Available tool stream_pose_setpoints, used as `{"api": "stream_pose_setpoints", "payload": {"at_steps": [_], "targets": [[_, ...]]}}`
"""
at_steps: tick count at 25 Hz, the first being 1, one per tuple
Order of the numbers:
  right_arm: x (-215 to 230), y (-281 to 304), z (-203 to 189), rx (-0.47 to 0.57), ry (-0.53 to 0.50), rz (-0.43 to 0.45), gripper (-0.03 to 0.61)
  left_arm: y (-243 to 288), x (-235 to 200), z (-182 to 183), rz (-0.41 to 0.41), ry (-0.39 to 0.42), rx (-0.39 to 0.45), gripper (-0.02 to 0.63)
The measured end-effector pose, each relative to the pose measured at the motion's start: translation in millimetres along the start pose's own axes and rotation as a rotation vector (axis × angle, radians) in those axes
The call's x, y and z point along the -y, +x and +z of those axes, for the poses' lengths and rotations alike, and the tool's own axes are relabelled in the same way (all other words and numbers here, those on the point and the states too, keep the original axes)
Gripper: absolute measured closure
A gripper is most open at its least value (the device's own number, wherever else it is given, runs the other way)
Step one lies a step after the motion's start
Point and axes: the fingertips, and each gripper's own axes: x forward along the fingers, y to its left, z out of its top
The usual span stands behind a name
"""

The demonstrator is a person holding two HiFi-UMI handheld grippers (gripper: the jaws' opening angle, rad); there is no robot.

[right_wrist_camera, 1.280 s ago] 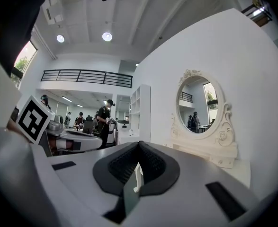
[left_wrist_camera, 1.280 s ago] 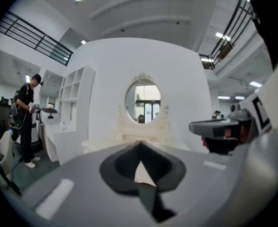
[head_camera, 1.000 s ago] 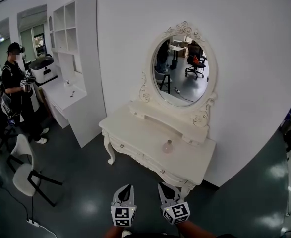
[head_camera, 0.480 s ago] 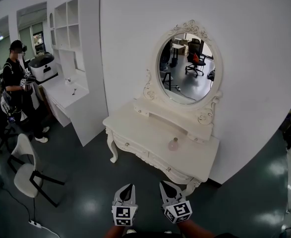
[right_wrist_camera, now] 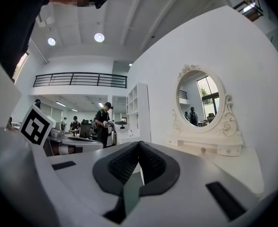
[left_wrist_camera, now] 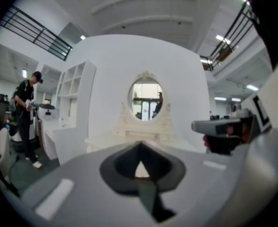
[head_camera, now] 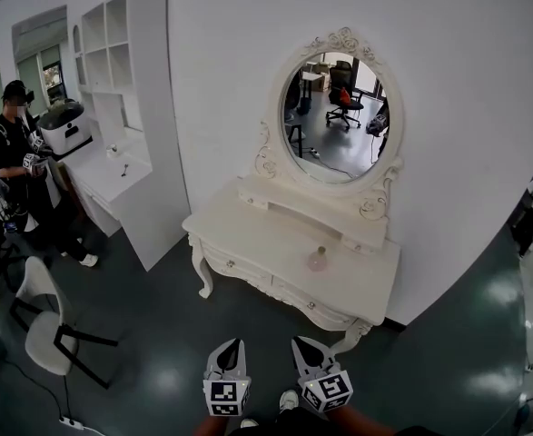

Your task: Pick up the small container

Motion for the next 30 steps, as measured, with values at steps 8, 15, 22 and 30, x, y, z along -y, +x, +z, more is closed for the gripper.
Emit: {"api": "stream_pose_setpoints", "payload": {"at_steps": [8,15,22,30], "targets": [[30,38,25,0.054,-0.024,0.017,0.574,41,-6,17,-0.001,-0.009,0.014,0.606],[67,77,42,0.07,-0.032,0.037,0.574,89,-13,39,0.013,0.012,0.036,0.606],[110,114,47,0.081,-0.011,0.06,0.574,138,-15,47,0.045,0.032,0.034,0.606],[159,135,42,0.077,0.012,0.065,0.574,183,-8,50,0.061,0.044,0.011,0.606]]}}
